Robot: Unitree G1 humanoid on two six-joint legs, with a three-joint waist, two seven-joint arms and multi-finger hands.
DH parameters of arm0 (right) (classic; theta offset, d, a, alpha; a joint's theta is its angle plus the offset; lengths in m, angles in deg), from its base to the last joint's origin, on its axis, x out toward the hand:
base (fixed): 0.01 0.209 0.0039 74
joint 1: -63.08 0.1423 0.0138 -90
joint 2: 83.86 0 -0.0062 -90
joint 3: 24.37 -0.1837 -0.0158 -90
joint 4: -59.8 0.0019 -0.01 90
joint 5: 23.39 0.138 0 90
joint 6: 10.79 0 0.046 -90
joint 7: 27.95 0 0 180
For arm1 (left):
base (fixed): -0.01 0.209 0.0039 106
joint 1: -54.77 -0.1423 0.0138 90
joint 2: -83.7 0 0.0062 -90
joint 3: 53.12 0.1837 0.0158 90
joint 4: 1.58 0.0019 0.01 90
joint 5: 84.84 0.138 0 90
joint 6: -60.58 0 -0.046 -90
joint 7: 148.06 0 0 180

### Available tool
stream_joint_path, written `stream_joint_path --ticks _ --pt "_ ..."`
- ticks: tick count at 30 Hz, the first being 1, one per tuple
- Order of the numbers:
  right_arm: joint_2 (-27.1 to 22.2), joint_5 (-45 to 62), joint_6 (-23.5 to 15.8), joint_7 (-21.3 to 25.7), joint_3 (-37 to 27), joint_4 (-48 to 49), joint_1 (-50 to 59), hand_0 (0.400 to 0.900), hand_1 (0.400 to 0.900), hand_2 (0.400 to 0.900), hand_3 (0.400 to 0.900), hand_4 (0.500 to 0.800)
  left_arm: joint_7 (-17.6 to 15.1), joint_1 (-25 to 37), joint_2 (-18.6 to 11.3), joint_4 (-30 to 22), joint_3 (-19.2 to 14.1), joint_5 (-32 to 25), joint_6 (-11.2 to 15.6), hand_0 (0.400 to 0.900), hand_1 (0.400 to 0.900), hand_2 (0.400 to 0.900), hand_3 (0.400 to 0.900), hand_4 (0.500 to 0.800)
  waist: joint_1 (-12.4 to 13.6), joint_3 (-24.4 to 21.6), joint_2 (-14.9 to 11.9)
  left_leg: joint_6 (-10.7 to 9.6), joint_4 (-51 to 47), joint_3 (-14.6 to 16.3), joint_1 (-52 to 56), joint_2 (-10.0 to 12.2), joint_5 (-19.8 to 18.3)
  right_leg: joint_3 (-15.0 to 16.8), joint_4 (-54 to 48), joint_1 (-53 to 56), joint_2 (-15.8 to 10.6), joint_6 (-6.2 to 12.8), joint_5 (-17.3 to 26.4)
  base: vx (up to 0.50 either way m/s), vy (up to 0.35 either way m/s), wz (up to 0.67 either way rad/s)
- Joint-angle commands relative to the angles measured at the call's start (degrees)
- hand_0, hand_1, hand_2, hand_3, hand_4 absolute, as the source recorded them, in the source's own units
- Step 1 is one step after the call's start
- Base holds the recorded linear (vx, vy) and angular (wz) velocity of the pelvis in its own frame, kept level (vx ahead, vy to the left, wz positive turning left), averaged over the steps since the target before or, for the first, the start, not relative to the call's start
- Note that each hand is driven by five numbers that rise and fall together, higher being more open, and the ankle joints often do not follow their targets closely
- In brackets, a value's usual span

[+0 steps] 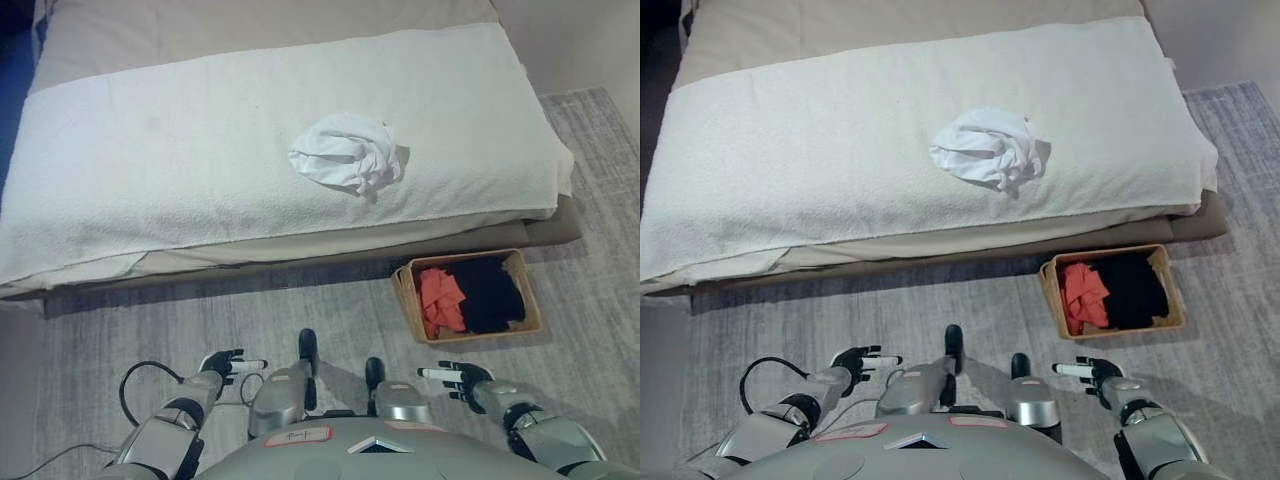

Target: Put the clothes on the bed into the basket.

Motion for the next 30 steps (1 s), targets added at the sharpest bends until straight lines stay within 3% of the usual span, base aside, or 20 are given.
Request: stream_joint_path --ticks 1,5,7,10,12,15,17,21,22,25,27,30 --pt "-1.9 -0.2 -0.1 0.0 1.8 -0.5 -0.2 0.9 0.9 0.9 0.9 0.8 -0.6 1.4 -3.2 1.4 0.5 -0.5 0.8 0.9 0.9 0.9 0.9 0.8 0.9 -3.7 -3.6 -2.0 7.3 -4.6 -11.4 1.6 -1.2 1.2 6.0 2.6 2.0 1.72 -7.3 0.2 0.285 -0.24" --pt "-0.9 0.2 0.1 -0.7 1.6 0.1 -0.2 0.9 0.9 0.9 0.9 0.8 -0.4 2.6 -4.9 0.5 0.9 -0.7 0.8 0.9 0.9 0.9 0.9 0.8 1.1 -5.8 -6.4 -0.4 10.5 -2.7 -11.6 -0.1 -5.2 2.1 12.0 -0.2 -0.1 4.51 -3.9 0.23 0.287 -0.18" --pt "-0.7 0.2 0.1 -0.7 1.5 0.2 0.2 0.9 0.9 0.9 0.9 0.8 -0.3 2.7 -5.6 0.6 1.1 -0.3 0.7 0.9 0.9 0.9 0.9 0.8 0.9 -6.2 -7.4 0.7 9.9 -2.6 -10.2 -0.6 -6.4 2.1 17.9 -2.5 -0.4 5.37 -0.1 0.21 0.297 -0.05" --pt "-0.9 0.3 0.0 -0.7 2.2 1.4 1.6 0.9 0.9 0.9 0.9 0.8 -0.4 3.8 -6.7 0.4 1.6 -0.1 0.4 0.9 0.9 0.9 0.9 0.8 0.3 -4.5 -8.1 1.9 9.4 -3.6 -7.6 -1.3 -7.4 1.8 28.9 -6.7 0.5 5.63 5.2 0.15 0.261 0.15" --pt "-2.1 0.6 -0.4 -0.1 2.5 3.7 3.5 0.9 0.9 0.9 0.9 0.8 -0.5 4.2 -7.3 0.5 1.5 -0.3 0.4 0.9 0.9 0.9 0.9 0.8 0.5 -3.6 -8.4 2.6 9.0 -4.1 -5.7 -1.7 -8.4 0.1 33.4 -8.9 0.7 5.23 5.1 0.16 0.215 0.13" --pt "-5.7 0.4 -1.4 1.0 2.8 8.3 8.0 0.9 0.9 0.9 0.9 0.8 -0.3 4.5 -7.8 0.5 1.3 -0.6 0.6 0.9 0.9 0.9 0.9 0.8 0.6 -2.5 -8.2 2.6 6.6 -5.1 -2.0 -1.6 -8.4 -2.0 28.6 -12.0 1.3 3.8 1.3 0.16 0.12 0.14" --pt "-9.5 -0.3 -2.1 2.0 3.6 11.4 12.1 0.9 0.9 0.9 0.9 0.8 -0.3 4.8 -7.6 0.5 1.8 -0.7 0.8 0.9 0.9 0.9 0.9 0.8 0.8 -1.5 -8.0 2.1 5.9 -5.3 -1.2 -1.2 -8.5 -3.2 23.1 -12.6 0.4 3.69 0.0 0.1 0.016 0.19" --pt "-14.3 -0.9 -3.5 4.0 4.9 13.8 18.7 0.9 0.9 0.9 0.9 0.8 0.0 4.8 -6.6 0.4 2.8 -1.2 1.5 0.9 0.9 0.9 0.9 0.8 1.1 0.3 -8.2 1.5 6.3 -6.3 -0.7 -1.8 -9.6 -1.4 12.6 -14.6 -1.3 5.11 3.1 0.08 -0.043 0.26" --pt "-16.9 -2.1 -4.0 4.7 6.4 14.5 23.1 0.9 0.9 0.9 0.9 0.8 0.3 4.3 -6.0 0.1 3.3 -1.8 1.8 0.9 0.9 0.9 0.9 0.8 1.2 1.1 -8.3 1.1 6.6 -6.6 0.0 -2.1 -10.3 -0.9 8.4 -16.4 -2.8 6.23 6.8 0.1 -0.098 0.24" --pt "-19.9 -4.2 -4.2 6.0 10.3 14.9 31.7 0.9 0.9 0.9 0.9 0.8 0.9 3.5 -5.5 -0.1 4.2 -2.6 2.0 0.9 0.9 0.9 0.9 0.8 1.9 2.4 -8.7 0.3 6.3 -7.1 1.1 -2.0 -11.0 -1.8 5.4 -17.8 -4.2 7.21 10.3 0.11 -0.131 0.26" --pt "-22.1 -4.6 -4.2 5.9 11.0 18.5 33.2 0.9 0.9 0.9 0.9 0.8 1.2 2.6 -5.4 -0.3 4.0 -2.9 2.1 0.9 0.9 0.9 0.9 0.8 1.7 2.3 -8.8 -0.2 5.8 -8.1 1.5 -2.4 -11.1 0.0 5.7 -17.1 -3.9 7.1 10.1 0.15 -0.155 0.55" --pt "-23.1 -6.0 -4.4 6.6 13.0 18.7 37.7 0.9 0.9 0.9 0.9 0.8 1.6 1.2 -3.8 0.4 3.8 -2.8 1.9 0.9 0.9 0.9 0.9 0.8 2.2 0.2 -8.0 -1.1 4.4 -9.0 3.0 -1.7 -11.6 -1.3 4.3 -15.2 -3.8 6.51 9.5 0.24 -0.202 0.5"
